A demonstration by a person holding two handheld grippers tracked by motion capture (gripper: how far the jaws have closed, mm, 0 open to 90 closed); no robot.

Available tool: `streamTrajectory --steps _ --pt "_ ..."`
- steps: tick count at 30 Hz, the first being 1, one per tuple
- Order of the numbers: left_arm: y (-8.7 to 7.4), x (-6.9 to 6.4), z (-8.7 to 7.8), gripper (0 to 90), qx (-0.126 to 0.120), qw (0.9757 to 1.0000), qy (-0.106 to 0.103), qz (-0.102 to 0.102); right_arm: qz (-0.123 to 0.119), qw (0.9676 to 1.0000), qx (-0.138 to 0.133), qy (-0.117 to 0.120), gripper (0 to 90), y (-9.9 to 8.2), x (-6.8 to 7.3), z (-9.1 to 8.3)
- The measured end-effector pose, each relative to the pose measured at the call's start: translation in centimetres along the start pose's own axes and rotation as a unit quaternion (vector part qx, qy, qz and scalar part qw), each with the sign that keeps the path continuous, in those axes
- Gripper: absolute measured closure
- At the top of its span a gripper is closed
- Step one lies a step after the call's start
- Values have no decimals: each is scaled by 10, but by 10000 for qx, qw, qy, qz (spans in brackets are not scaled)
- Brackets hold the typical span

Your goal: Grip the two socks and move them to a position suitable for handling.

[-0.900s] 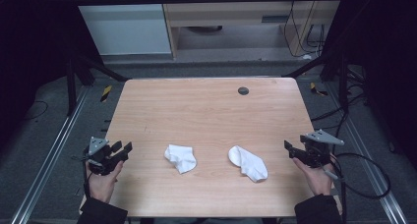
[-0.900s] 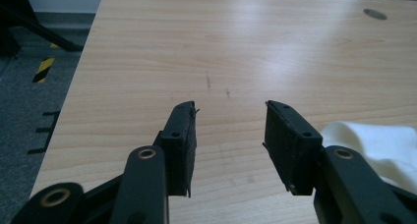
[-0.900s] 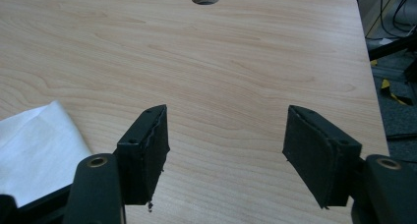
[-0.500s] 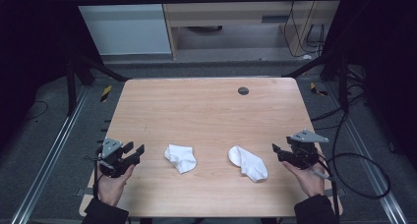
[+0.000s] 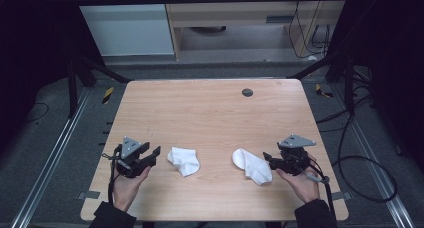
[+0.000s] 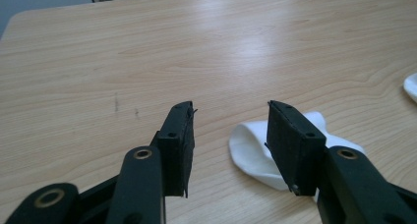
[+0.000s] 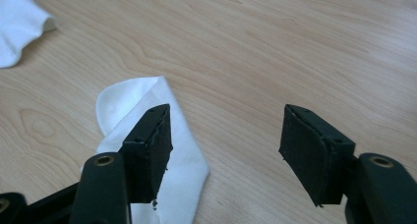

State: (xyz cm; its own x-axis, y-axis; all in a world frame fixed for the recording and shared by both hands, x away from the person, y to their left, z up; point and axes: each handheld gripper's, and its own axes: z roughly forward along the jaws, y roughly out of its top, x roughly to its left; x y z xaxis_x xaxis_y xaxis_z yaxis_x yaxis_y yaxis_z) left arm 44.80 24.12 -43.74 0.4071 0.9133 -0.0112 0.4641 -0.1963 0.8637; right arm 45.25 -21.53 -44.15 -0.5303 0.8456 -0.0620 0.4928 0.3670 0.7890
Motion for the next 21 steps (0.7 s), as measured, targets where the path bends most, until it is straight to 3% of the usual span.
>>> streamTrajectory --steps 8,9,18,21 --pt "11 -30 16 572 0 9996 -215 190 -277 9991 85 309 482 -7 18 3" --pt "13 -39 20 574 9 9993 -269 249 -288 9990 100 332 489 -8 19 4" --pt "19 -71 39 602 67 9976 -453 516 -361 9975 190 580 545 -15 31 9" --pt "19 -82 47 612 115 9972 -530 521 -370 9968 243 669 565 -18 35 12"
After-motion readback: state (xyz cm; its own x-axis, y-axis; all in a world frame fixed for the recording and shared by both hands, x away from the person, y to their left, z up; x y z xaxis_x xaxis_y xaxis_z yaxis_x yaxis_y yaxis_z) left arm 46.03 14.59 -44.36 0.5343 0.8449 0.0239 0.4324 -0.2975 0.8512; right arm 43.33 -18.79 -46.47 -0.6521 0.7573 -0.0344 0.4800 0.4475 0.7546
